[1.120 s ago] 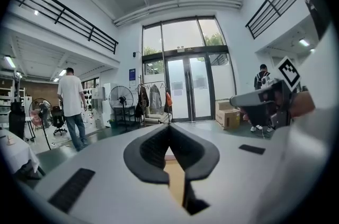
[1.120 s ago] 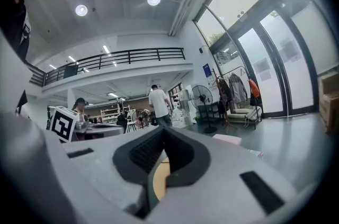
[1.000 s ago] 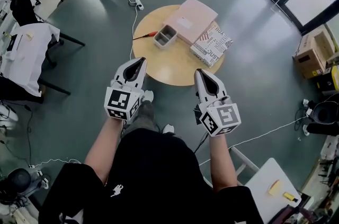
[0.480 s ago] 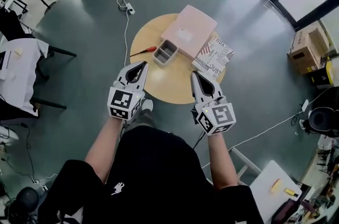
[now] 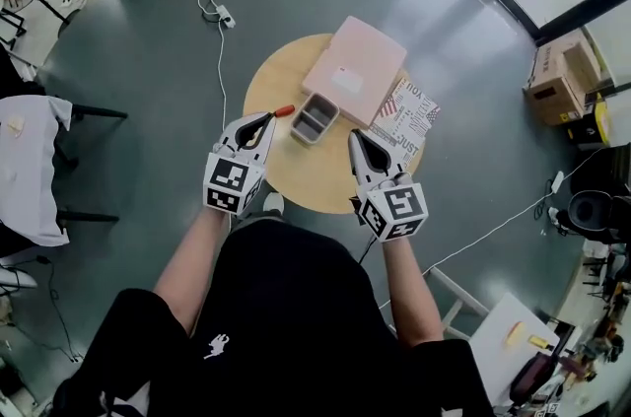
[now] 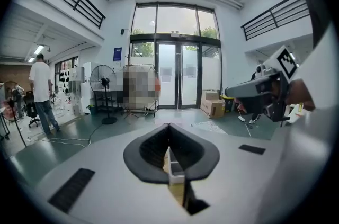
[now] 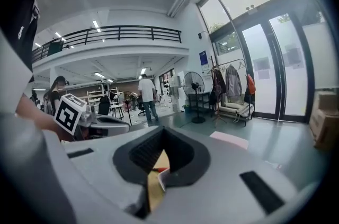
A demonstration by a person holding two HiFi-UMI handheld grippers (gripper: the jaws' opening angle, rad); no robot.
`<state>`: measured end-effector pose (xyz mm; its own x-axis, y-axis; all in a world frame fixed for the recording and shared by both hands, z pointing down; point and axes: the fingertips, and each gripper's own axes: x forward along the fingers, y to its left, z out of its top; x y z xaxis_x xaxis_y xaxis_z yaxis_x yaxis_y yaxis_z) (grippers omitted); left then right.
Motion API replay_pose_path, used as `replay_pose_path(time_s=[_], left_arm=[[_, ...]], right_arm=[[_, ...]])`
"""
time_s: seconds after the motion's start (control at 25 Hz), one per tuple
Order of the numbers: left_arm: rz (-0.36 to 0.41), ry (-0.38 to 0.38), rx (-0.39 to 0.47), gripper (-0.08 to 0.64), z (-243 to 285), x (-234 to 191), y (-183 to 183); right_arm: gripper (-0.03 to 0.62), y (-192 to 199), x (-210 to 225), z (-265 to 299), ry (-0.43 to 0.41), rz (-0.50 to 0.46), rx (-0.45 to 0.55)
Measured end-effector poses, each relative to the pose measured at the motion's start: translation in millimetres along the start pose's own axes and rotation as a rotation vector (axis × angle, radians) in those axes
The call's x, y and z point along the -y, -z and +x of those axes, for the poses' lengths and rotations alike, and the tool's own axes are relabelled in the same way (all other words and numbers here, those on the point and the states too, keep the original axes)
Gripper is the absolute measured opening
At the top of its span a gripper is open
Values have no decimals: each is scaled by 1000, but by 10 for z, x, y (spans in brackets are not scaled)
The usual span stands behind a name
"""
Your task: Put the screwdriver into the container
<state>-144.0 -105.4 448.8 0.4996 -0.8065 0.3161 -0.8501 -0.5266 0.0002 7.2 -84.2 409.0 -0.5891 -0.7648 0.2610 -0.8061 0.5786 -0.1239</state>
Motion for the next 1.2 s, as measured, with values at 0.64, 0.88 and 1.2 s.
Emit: replay_pose_path(time_s=[0.64,0.88,1.2], left_arm=[[43,149,-227,3,766,-572,809],[41,175,-302,3,995,-537,1068],[87,263,-468,49,1240,-445,1683]], right_arm=[[2,446,49,857,53,78,-164],[2,761,103,958,28,100,-233],[2,1124,114,1109,19,97,-308]])
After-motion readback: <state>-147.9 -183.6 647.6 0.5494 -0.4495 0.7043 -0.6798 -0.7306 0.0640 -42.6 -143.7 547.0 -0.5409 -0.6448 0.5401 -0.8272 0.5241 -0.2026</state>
